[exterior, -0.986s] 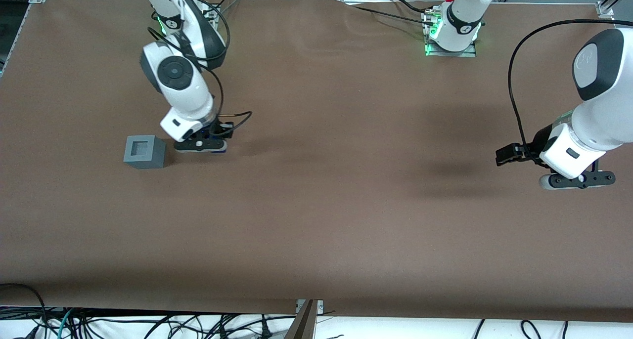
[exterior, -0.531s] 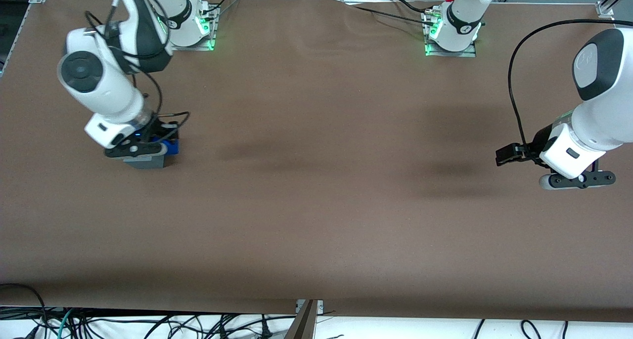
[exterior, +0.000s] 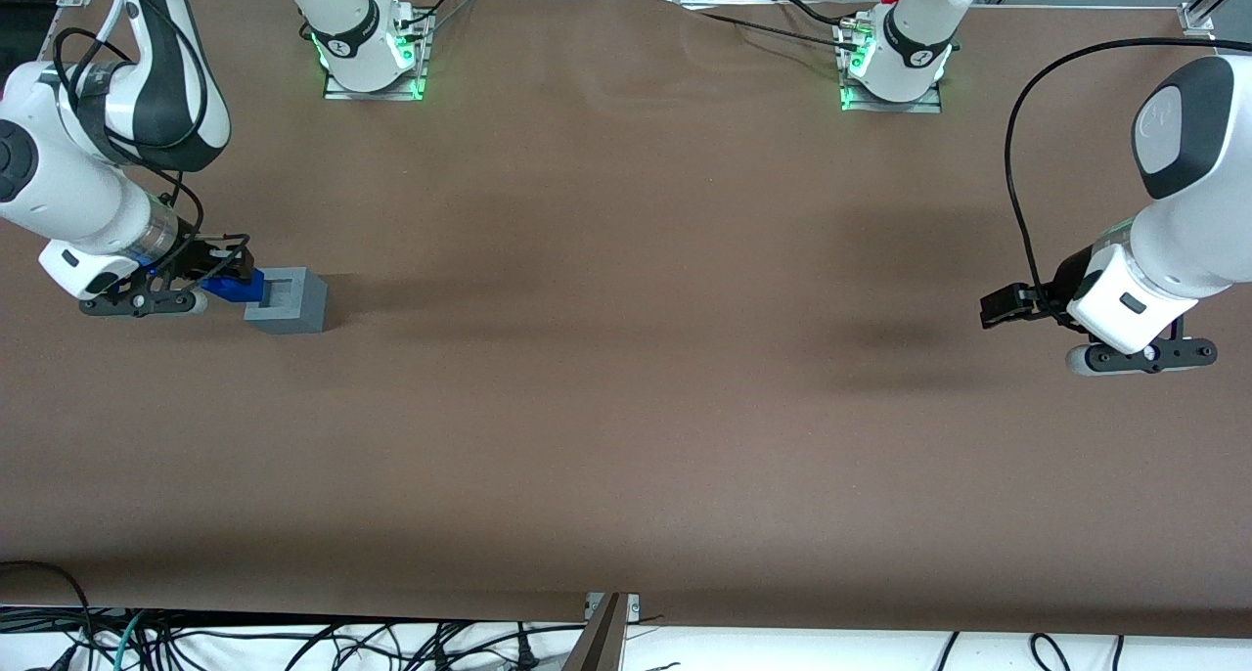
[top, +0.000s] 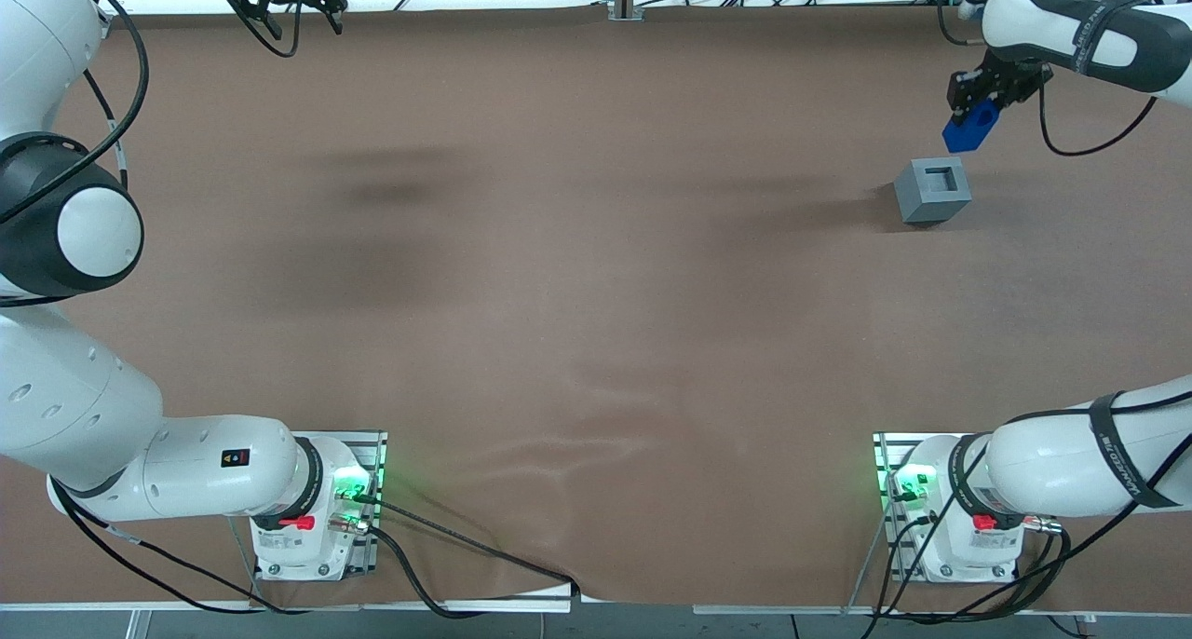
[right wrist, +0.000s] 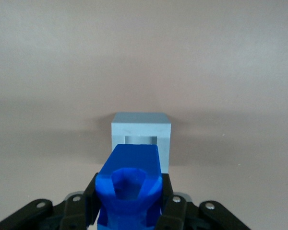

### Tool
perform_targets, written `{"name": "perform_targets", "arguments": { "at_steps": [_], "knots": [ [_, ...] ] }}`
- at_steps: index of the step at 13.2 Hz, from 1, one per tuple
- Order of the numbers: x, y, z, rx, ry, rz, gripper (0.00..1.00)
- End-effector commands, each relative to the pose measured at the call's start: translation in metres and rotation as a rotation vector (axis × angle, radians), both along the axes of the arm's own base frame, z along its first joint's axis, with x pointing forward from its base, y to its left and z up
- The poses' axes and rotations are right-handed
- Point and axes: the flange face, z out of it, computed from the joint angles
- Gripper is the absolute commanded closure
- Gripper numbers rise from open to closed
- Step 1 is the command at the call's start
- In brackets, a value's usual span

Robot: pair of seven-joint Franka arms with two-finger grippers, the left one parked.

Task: Insert blue part into gray base with right arm
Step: 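Carry the blue part over the gray base's opening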

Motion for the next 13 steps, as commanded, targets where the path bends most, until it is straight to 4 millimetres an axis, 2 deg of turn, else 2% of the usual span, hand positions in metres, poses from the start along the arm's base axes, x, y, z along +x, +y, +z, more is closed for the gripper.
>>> {"name": "perform_targets", "arguments": {
  "at_steps": [1,5,8,13],
  "knots": [
    [-0.015,-0.005,-0.023,0.03,-0.025,0.005,0.88],
    [-0.025,-0.017,-0.051,0.029,-0.029,-0.013,0.88],
    [-0.029,-0.016,-0.065,0.029,-0.043,0.013,0.88],
    [-0.029,-0.016,-0.07,0.03,-0.043,0.061,0.88]
  ]
}}
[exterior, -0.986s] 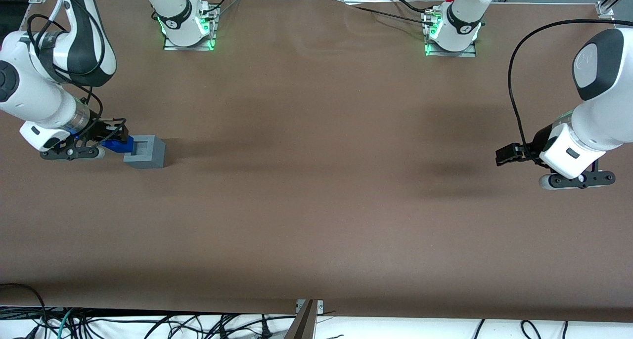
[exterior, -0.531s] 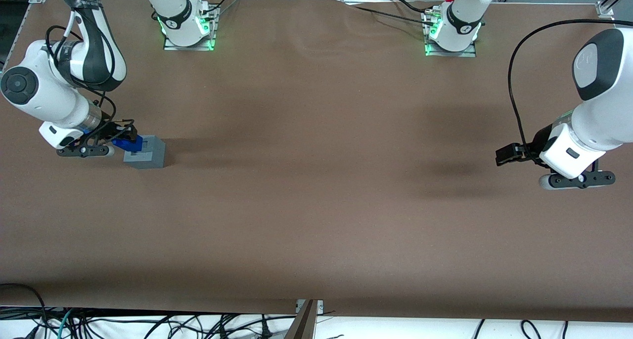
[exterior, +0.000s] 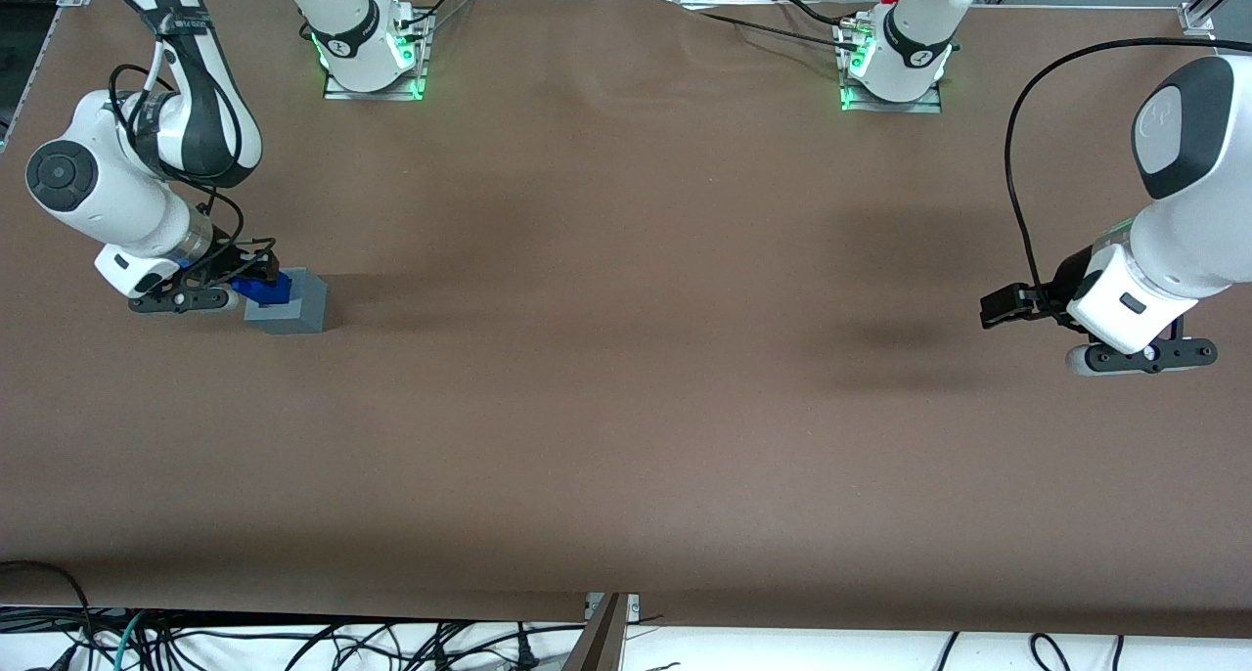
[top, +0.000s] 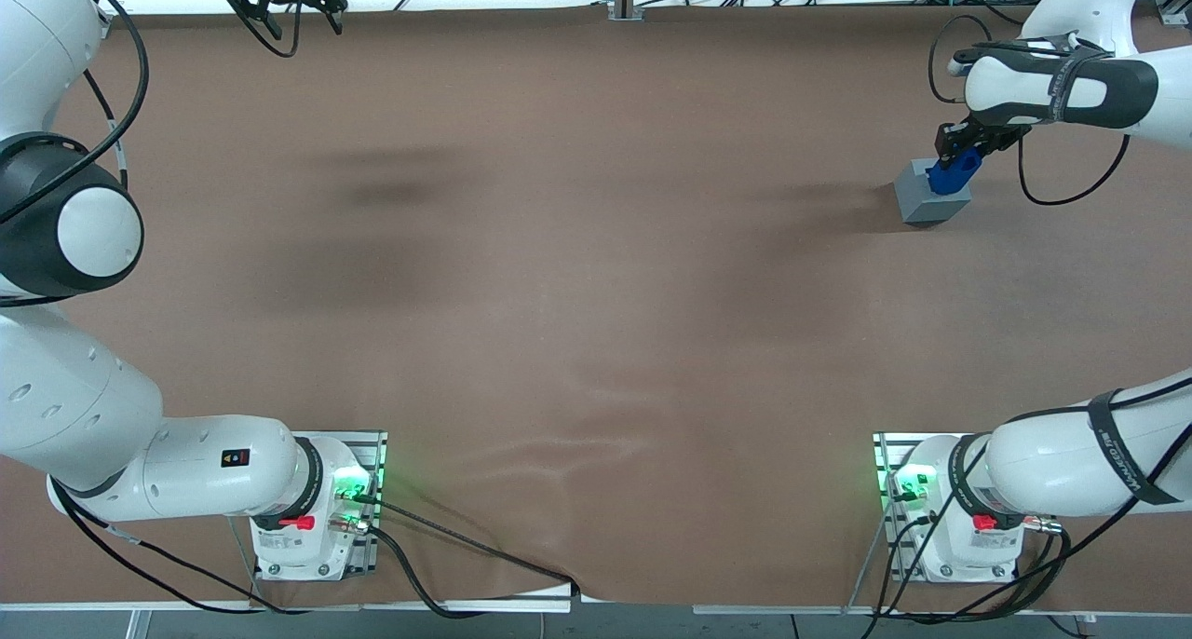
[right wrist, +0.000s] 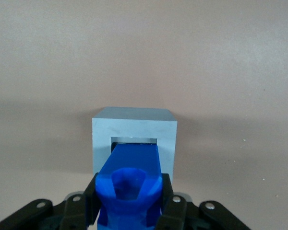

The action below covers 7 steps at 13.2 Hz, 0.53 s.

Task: Insert blue part into gray base with right arm
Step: 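Lower the blue part into the gray base's square opening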

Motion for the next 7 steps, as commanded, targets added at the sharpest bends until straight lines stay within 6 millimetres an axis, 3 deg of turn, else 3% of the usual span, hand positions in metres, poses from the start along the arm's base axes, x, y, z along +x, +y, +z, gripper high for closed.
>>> {"name": "perform_targets", "arguments": {
  "at_steps": [1,7],
  "knots": [
    [-0.0043,-0.0018,0.0022,0.016,-0.01,0.021,0.88],
    [-0.0035,-0.001,0.0046,0.016,-0.017,0.004,0.88]
  ]
}}
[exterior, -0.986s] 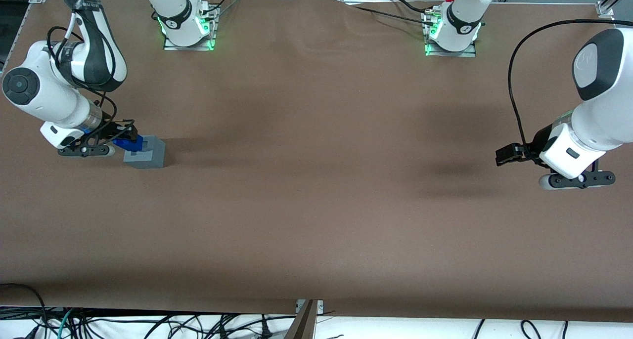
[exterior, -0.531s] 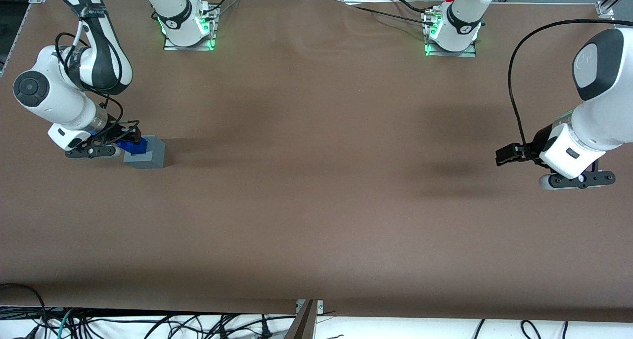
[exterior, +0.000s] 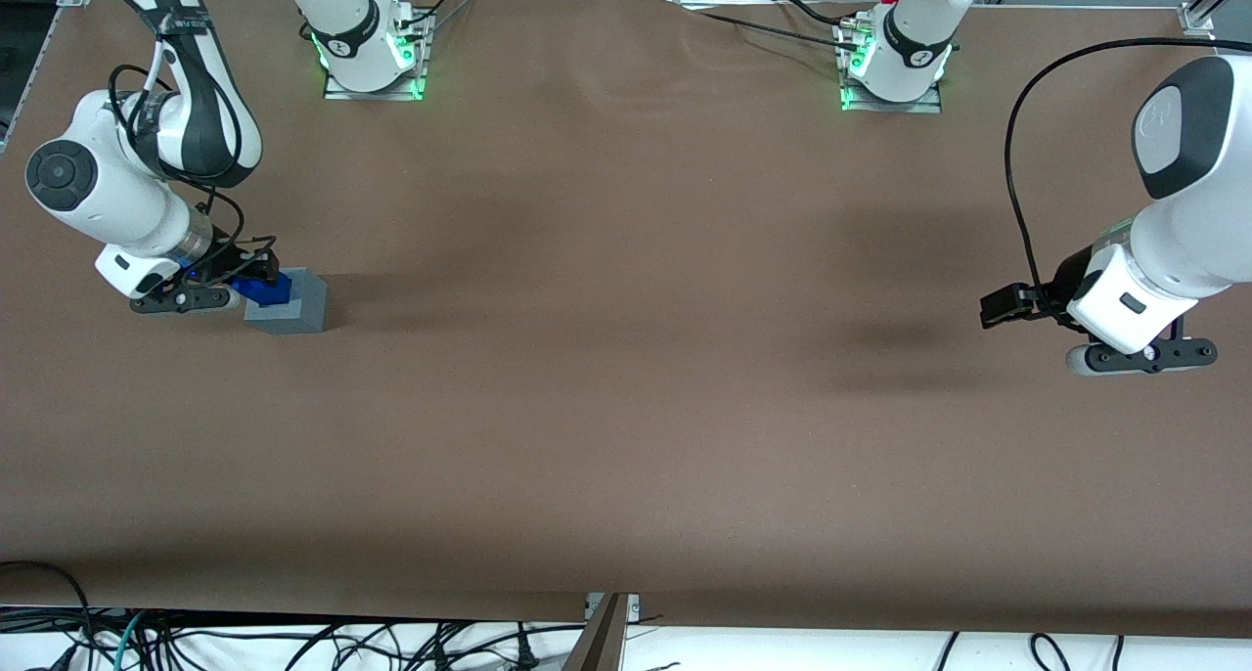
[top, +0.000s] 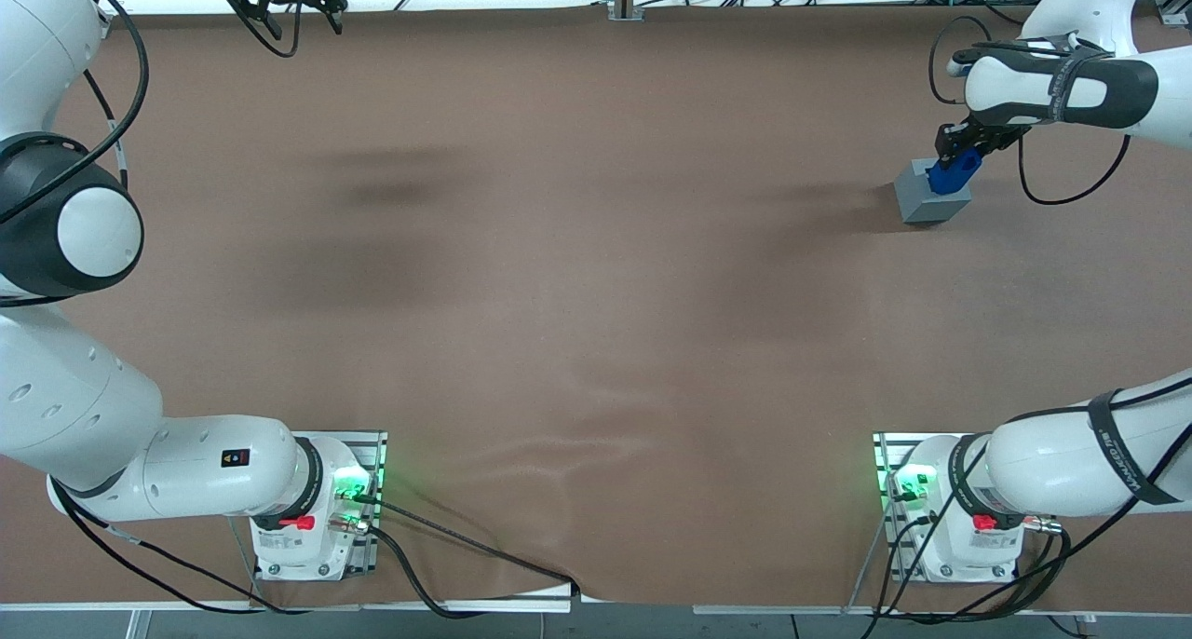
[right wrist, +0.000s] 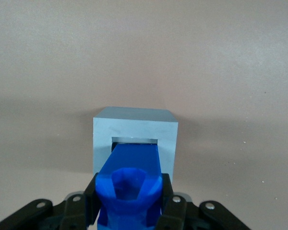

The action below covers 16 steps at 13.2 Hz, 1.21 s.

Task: Insert blue part into gray base with right arm
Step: 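Lower the blue part into the gray base's square opening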

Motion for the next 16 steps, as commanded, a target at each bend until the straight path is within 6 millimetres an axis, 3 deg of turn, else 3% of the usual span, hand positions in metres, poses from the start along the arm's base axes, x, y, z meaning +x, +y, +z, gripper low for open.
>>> {"name": "perform_targets", "arguments": {
  "at_steps": [1,16],
  "knots": [
    [-0.0036,-0.001,0.0044,0.014,-0.016,-0.012,0.9],
    [0.0007,0.0023,0.0,0.027,-0.04,-0.035,0.92]
  ]
}}
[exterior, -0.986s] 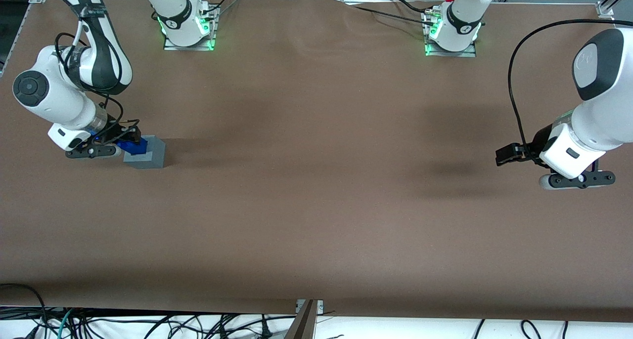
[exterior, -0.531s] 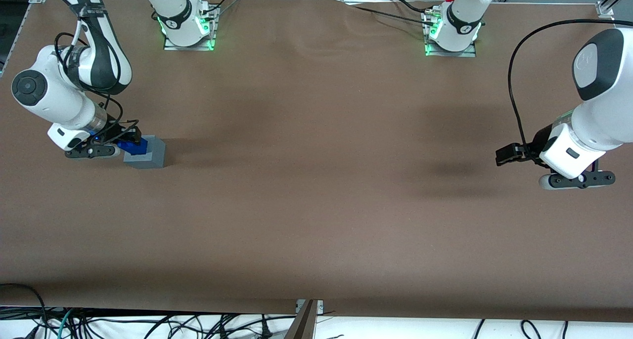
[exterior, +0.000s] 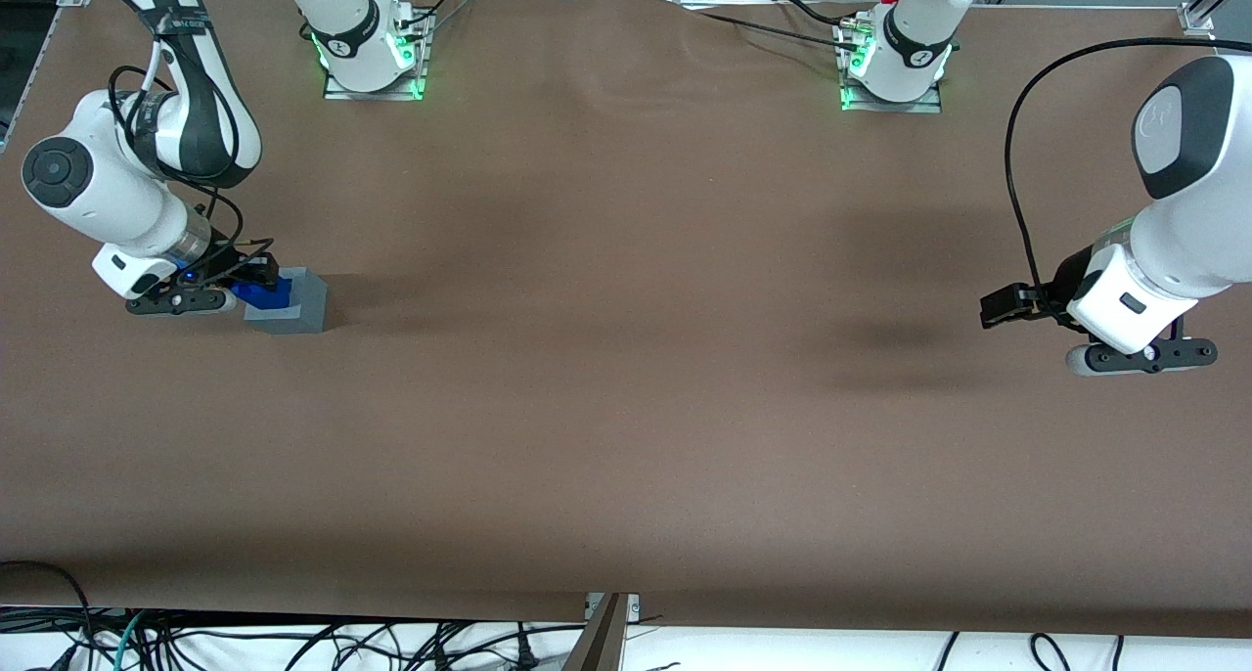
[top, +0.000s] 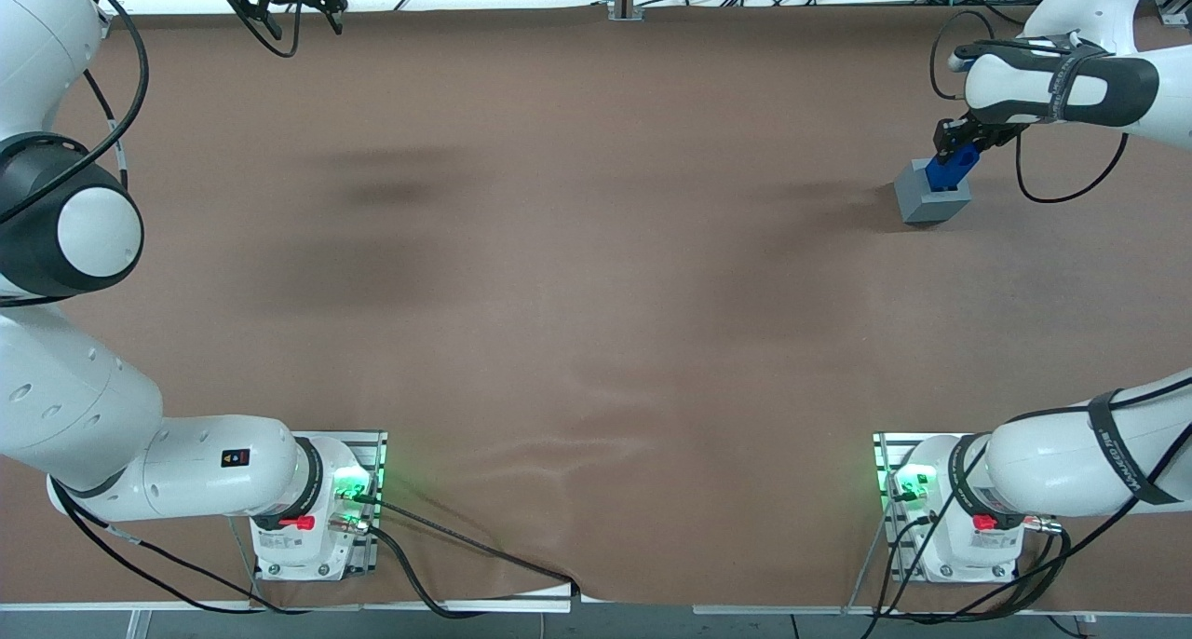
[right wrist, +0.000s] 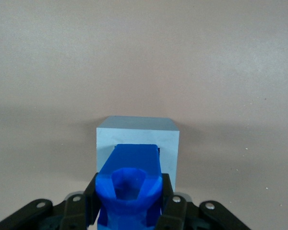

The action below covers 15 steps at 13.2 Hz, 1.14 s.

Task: Insert blue part into gray base with right arm
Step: 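Lower the blue part into the gray base's square opening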

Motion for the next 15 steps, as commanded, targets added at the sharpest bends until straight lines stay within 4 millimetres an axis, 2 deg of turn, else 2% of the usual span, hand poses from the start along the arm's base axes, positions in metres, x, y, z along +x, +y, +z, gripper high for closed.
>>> {"name": "perform_targets", "arguments": {
  "at_steps": [1,15],
  "knots": [
    [-0.0031,0.0018,-0.0012,0.013,-0.006,-0.03,0.92],
    [-0.0129,0.004,-0.0076,0.016,0.02,-0.011,0.92]
  ]
}}
